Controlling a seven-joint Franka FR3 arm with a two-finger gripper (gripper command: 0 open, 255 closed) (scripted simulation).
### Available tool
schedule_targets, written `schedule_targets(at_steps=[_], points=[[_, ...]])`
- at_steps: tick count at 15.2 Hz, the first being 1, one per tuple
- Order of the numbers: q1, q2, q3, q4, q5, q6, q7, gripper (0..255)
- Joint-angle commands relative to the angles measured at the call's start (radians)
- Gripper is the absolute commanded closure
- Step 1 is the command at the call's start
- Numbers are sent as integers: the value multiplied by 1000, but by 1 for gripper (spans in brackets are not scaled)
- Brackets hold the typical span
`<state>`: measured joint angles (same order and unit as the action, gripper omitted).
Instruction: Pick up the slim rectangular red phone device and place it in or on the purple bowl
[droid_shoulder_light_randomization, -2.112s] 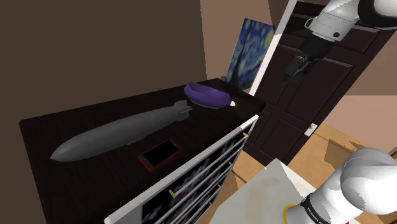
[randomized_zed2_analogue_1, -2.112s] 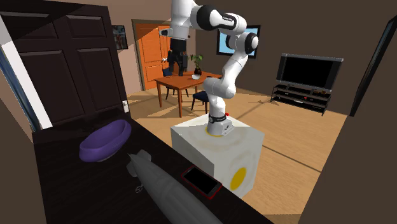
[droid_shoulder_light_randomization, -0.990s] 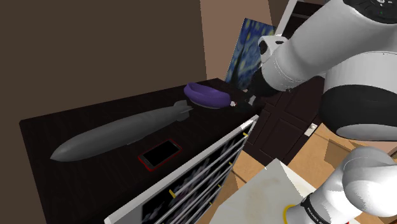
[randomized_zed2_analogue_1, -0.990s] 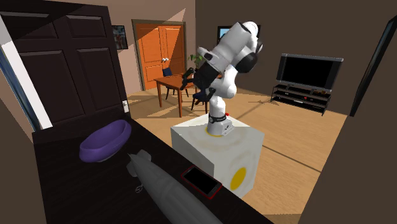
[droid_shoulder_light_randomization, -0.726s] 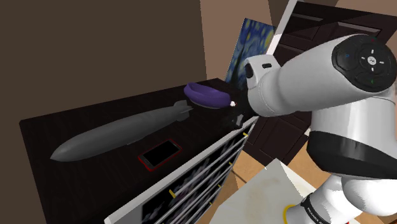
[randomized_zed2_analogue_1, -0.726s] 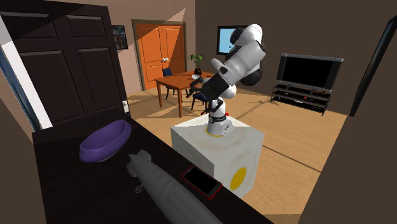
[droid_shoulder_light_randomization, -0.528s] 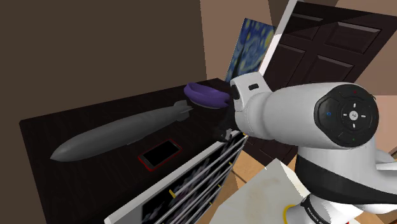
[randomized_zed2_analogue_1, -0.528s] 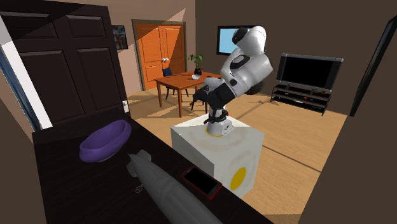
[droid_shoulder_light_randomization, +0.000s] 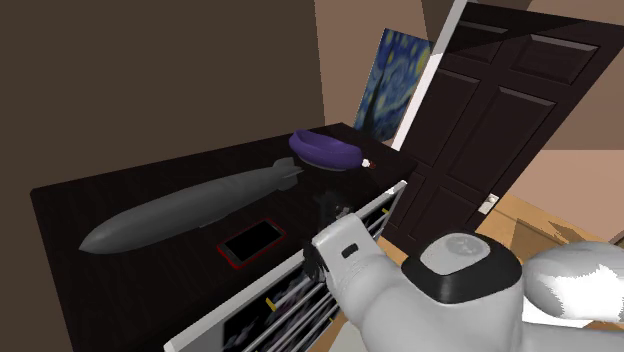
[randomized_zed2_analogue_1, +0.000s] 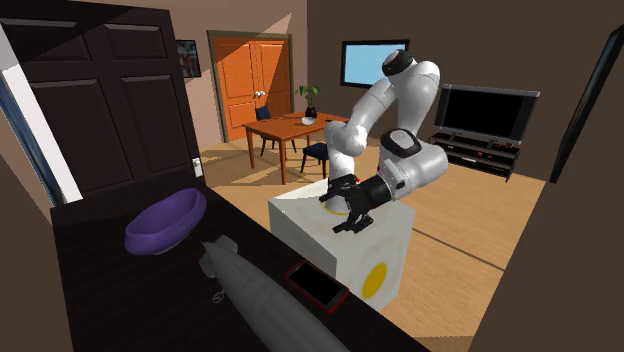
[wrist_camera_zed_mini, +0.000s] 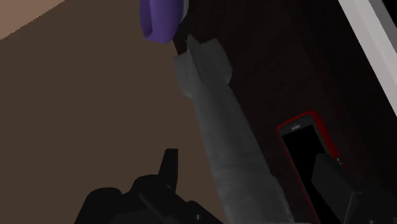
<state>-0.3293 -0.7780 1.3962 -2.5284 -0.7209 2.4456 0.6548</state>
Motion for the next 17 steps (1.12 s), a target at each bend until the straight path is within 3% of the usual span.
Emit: schedule_targets(at_steps=[1, 5, 9, 17], points=[[-91, -53, 126, 16, -55, 45, 60, 0], [-215, -222, 322, 54, -135, 128, 169, 0], [-281, -407, 455, 106, -200, 187, 272, 0], [-382, -477, 439, 146, -248, 280, 315, 0]])
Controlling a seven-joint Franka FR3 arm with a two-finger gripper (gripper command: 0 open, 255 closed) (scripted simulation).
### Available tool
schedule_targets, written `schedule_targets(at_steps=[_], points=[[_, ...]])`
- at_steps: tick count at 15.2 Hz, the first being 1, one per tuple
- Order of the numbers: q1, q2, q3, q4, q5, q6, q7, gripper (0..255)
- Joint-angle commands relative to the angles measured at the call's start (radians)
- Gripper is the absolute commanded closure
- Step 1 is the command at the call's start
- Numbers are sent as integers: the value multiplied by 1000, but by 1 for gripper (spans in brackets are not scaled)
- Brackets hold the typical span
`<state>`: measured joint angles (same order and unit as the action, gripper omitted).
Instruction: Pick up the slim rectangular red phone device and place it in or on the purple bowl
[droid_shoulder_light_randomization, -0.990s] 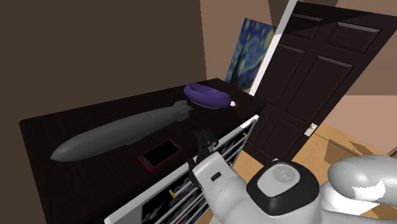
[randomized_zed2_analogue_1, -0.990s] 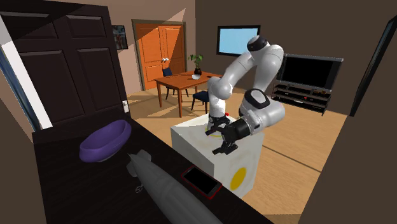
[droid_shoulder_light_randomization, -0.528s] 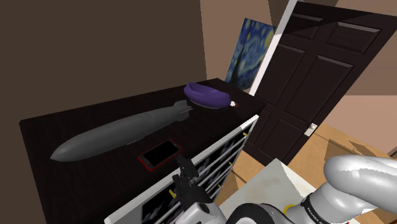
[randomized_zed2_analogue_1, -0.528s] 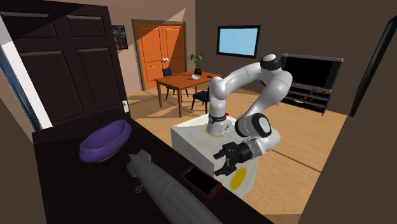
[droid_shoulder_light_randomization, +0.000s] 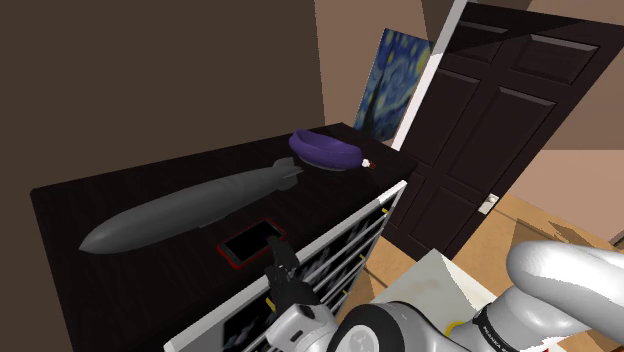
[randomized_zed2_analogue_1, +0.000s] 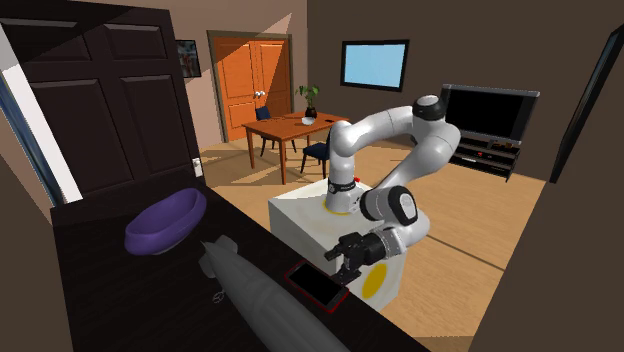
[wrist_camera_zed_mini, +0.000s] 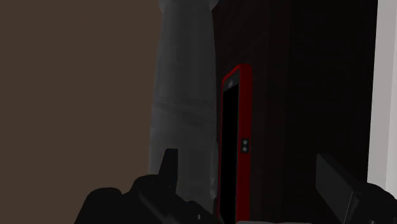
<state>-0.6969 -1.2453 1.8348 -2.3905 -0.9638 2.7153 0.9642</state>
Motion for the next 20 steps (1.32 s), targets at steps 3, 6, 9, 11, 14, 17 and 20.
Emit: schedule_targets(at_steps=[3, 6, 9, 11, 14, 17, 20], points=[[-14, -10, 0, 8, -5, 11, 5, 0], [-14, -10, 0, 8, -5, 11, 5, 0], [-14, -9, 0, 8, -5, 10, 5, 255], [-13, -11, -2, 5, -7, 14, 7, 255], [-16, -11, 3, 10, -4, 10, 7, 255], [-14, -10, 0, 8, -4, 11, 5, 255], [4, 8, -35, -6, -10, 16, -22, 255]])
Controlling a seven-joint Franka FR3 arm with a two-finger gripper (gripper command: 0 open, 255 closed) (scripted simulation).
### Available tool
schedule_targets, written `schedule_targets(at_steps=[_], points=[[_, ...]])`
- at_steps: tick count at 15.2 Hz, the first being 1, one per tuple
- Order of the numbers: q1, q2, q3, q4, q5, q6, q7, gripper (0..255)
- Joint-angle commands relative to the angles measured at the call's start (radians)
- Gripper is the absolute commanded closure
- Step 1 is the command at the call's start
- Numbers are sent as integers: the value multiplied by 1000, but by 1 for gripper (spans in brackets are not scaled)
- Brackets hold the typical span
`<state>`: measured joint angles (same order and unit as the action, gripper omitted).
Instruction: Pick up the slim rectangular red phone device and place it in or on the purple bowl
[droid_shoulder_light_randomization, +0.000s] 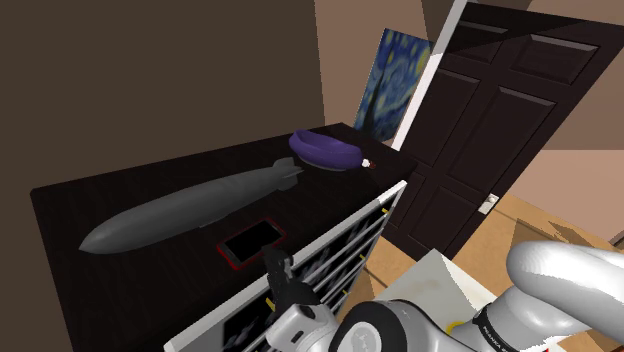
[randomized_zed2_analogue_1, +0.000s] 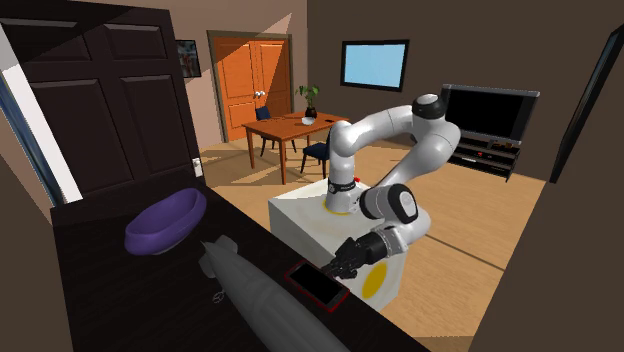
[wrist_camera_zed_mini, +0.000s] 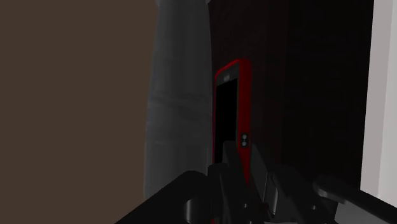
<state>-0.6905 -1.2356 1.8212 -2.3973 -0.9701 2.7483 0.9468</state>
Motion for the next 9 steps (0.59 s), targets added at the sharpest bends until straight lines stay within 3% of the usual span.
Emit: schedule_targets(at_steps=[1, 9], points=[[3, 4, -33, -4, -5, -15, -15, 255], [48, 59, -128, -32, -28, -14, -87, 255]])
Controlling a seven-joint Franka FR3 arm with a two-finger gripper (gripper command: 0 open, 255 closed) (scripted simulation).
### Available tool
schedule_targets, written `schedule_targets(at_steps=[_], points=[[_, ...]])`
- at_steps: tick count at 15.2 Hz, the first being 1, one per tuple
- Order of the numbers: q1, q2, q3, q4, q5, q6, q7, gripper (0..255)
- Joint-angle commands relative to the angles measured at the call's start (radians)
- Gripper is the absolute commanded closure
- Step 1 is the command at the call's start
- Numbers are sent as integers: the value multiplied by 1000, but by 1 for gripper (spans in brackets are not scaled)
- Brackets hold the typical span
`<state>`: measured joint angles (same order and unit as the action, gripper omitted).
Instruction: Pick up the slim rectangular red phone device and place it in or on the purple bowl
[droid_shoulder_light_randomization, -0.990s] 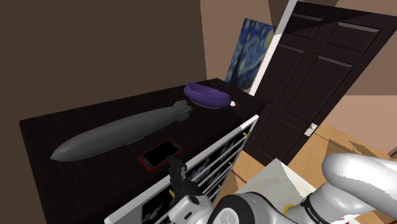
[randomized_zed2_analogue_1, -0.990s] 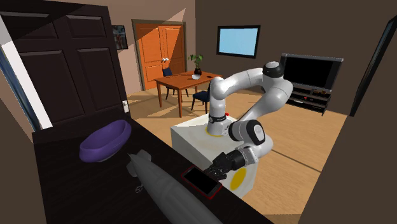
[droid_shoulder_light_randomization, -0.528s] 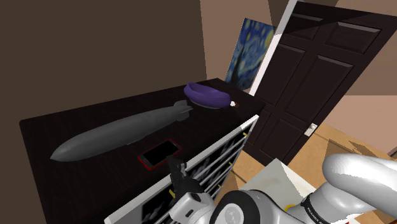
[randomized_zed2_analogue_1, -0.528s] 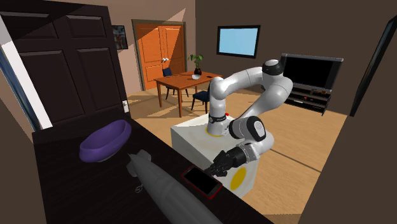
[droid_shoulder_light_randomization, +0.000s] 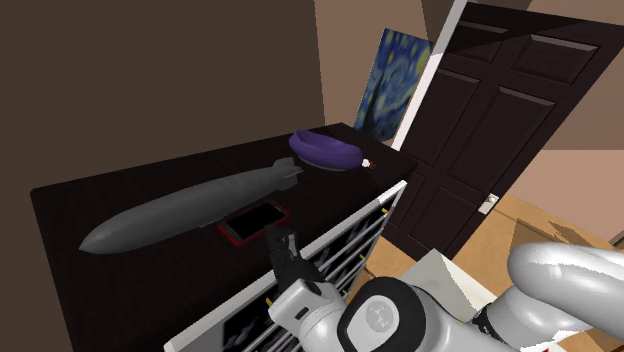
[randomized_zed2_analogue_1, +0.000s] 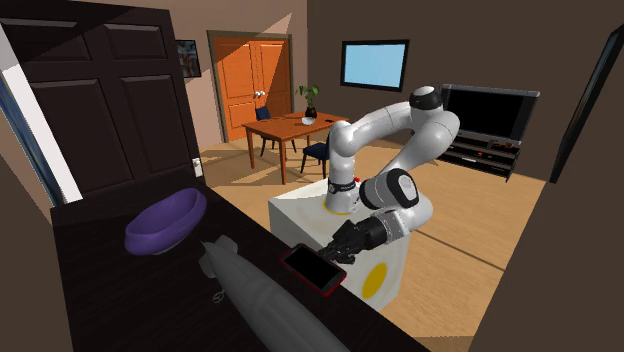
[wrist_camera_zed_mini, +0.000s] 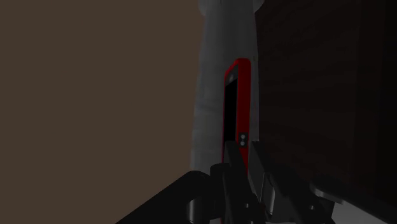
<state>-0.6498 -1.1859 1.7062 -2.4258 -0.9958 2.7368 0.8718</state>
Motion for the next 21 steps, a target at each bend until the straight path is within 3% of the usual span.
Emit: schedule_targets(at_steps=[1, 21], points=[[13, 17, -25, -6, -5, -3, -22, 255], [133, 148, -265, -21, -40, -35, -233, 255]])
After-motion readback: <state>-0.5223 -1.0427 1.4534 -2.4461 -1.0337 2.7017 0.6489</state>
